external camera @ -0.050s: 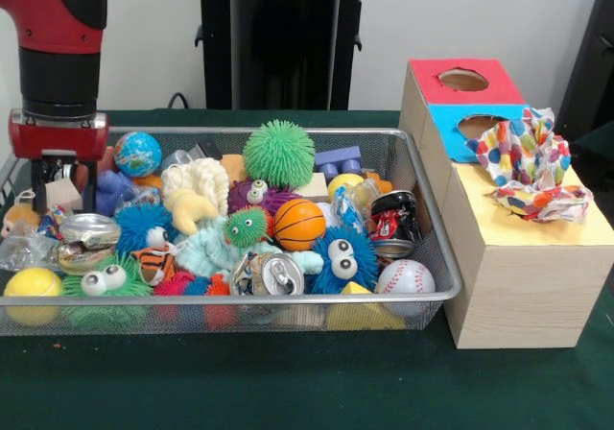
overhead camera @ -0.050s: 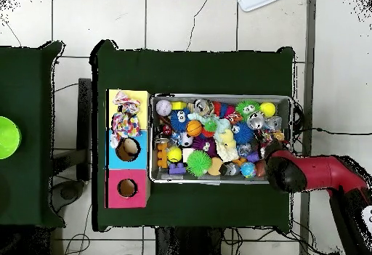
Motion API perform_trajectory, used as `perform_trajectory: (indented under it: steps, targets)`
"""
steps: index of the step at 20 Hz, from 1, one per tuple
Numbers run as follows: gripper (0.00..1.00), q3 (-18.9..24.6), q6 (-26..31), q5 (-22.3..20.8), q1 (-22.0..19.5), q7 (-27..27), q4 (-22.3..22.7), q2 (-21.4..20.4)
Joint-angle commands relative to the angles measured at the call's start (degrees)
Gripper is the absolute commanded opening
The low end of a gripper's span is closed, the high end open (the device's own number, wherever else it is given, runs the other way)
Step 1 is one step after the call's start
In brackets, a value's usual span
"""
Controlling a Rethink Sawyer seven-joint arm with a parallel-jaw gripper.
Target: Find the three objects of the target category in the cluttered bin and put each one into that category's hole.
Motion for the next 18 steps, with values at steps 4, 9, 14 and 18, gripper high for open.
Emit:
perform_trajectory:
  steps: [4, 9, 14, 18]
  targets:
    - [1.0, 5.1, 4.7, 0.4, -1.2, -16.0, -3.1, -0.9]
    - [1.0, 4.5, 3.3, -1.0, -1.0, -14.1, -3.3, 0.3]
    - [1.0, 3.6, 2.6, -1.7, -0.2, -12.2, -3.7, 1.4]
    - [1.0, 2.9, 2.4, -1.6, 0.5, -10.4, -4.0, 2.2]
